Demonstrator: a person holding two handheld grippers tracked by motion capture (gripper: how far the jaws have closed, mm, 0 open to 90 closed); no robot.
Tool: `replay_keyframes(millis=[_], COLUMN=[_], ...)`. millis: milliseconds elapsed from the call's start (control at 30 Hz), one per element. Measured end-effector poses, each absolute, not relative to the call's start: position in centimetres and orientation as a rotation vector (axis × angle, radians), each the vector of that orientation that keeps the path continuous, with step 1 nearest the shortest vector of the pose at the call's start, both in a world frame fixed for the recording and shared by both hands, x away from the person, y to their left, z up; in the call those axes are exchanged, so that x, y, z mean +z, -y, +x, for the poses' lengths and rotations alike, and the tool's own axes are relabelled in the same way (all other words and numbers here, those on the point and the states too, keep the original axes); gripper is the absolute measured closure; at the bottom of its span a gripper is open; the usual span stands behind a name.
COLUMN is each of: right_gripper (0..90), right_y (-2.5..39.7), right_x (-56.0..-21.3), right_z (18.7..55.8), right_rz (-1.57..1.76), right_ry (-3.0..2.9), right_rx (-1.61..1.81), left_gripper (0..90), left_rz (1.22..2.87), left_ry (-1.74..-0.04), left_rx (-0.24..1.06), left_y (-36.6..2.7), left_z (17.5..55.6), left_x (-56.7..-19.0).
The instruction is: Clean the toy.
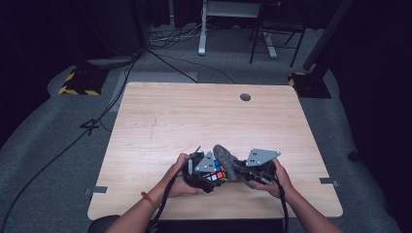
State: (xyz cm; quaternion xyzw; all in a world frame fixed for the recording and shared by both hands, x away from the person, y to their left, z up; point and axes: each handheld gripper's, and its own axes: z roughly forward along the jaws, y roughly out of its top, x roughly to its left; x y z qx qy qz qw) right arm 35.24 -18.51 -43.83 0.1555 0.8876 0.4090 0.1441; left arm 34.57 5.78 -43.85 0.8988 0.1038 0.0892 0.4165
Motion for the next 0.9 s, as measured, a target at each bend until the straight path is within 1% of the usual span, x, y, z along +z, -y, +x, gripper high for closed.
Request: replay_keyframes(millis=[133, 367, 500, 633, 700, 767, 900], right_gripper=[77.1, 77.1, 77.0, 77.0, 77.1, 77.1, 77.0], right_y=[18.7, 18.1, 17.5, 17.5, 17.6, 17.9, 18.4], right_x=[-43.8, -42.0, -41.5, -41.9, -42.8, -43.9, -44.5], right_z=[34.5, 33.3, 33.1, 33.9, 34.5, 34.8, 34.5], right_rz=[0.432, 0.343, 0.323, 0.359, 0.389, 0.439, 0.436], right_ry=[-2.573, -2.525, -2.492, -2.498, -2.523, -2.568, -2.593], right_rx=[1.192, 1.336, 1.331, 1.255, 1.163, 1.164, 1.136], left_gripper=[33.7, 33.7, 33.7, 33.7, 33.6, 33.6, 33.6], left_rz=[2.262, 2.284, 2.309, 2.308, 2.309, 2.306, 2.283], left_ry=[-0.259, -0.253, -0.24, -0.239, -0.236, -0.238, -0.252], left_rx=[0.242, 0.242, 0.232, 0.229, 0.235, 0.238, 0.245], left_y=[-5.9, -5.4, -4.8, -4.8, -4.9, -5.1, -5.6], left_z=[34.5, 34.6, 34.2, 34.2, 34.2, 34.2, 34.4], left_x=[-43.8, -44.2, -44.6, -44.5, -44.3, -44.2, -43.9])
